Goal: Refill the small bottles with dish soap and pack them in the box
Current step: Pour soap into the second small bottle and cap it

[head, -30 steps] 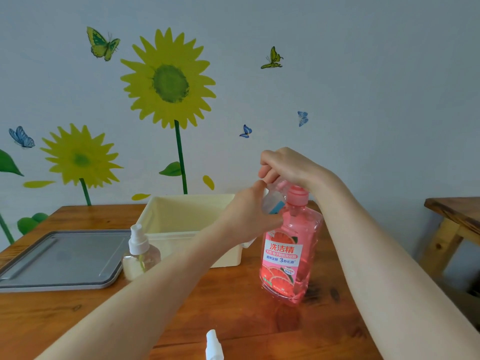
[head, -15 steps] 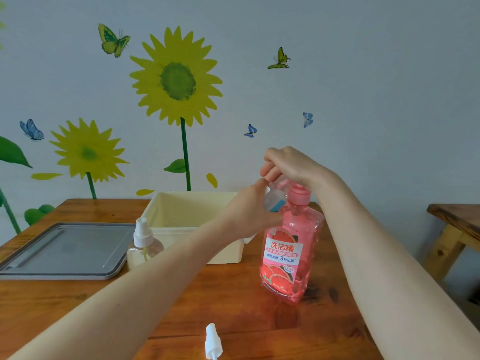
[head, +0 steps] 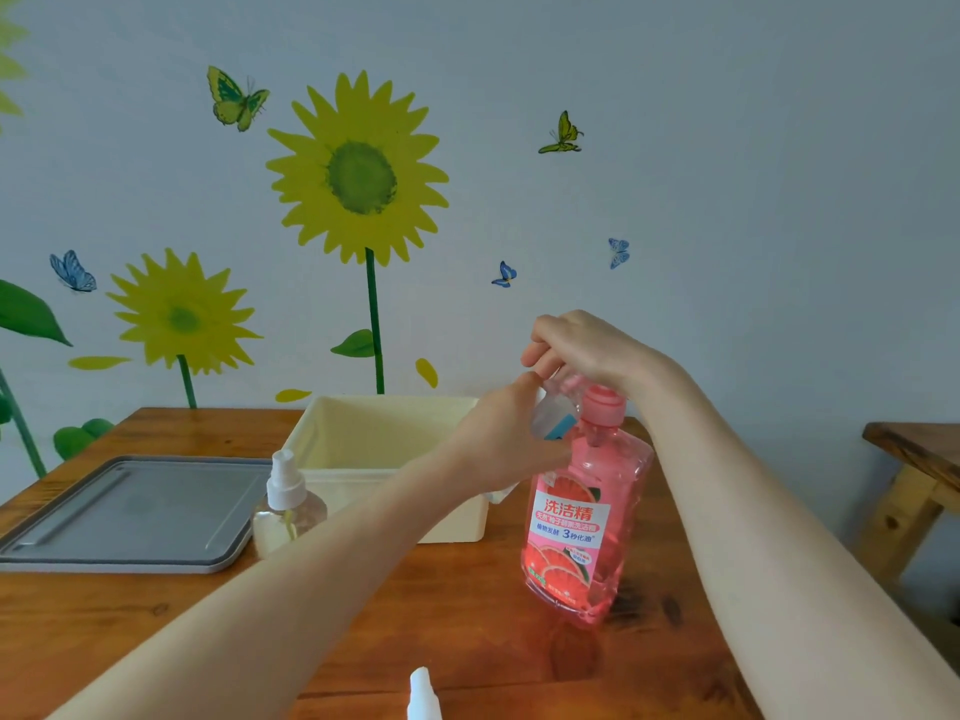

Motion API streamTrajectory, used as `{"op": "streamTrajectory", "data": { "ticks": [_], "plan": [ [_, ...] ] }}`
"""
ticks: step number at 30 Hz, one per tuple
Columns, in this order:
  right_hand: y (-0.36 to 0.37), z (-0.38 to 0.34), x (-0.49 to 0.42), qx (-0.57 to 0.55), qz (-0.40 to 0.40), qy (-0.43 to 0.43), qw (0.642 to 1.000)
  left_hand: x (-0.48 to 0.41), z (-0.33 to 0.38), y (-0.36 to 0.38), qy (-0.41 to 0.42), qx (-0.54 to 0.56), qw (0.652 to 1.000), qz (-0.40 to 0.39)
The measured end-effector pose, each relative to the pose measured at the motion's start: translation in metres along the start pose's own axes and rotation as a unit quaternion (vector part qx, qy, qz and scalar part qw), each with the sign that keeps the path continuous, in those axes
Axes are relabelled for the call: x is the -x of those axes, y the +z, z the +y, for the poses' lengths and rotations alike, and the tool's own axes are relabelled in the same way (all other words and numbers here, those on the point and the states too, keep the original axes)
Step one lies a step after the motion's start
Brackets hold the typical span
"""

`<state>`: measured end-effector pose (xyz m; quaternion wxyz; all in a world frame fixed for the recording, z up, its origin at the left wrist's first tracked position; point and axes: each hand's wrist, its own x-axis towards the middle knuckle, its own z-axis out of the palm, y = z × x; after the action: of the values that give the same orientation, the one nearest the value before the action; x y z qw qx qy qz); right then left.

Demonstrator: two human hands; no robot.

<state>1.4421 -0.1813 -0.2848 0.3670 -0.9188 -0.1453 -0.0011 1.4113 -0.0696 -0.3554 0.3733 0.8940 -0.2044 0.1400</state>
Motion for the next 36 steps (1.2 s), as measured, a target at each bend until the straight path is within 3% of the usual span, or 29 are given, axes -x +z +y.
{"op": "streamTrajectory", "data": {
  "ticks": [16,31,36],
  "plan": [
    [-0.007,-0.009,0.000,-0.023,-0.030,0.021,0.999,0.000,0.004,-0.009,0.022,0.003,1.000,0.003],
    [-0.008,-0.006,-0.003,-0.012,-0.014,0.001,1.000,-0.003,0.005,-0.012,0.028,0.003,1.000,0.003],
    [0.003,0.005,-0.006,-0.022,0.006,0.001,1.000,0.001,-0.005,0.004,0.027,0.053,0.998,0.007]
  ]
}}
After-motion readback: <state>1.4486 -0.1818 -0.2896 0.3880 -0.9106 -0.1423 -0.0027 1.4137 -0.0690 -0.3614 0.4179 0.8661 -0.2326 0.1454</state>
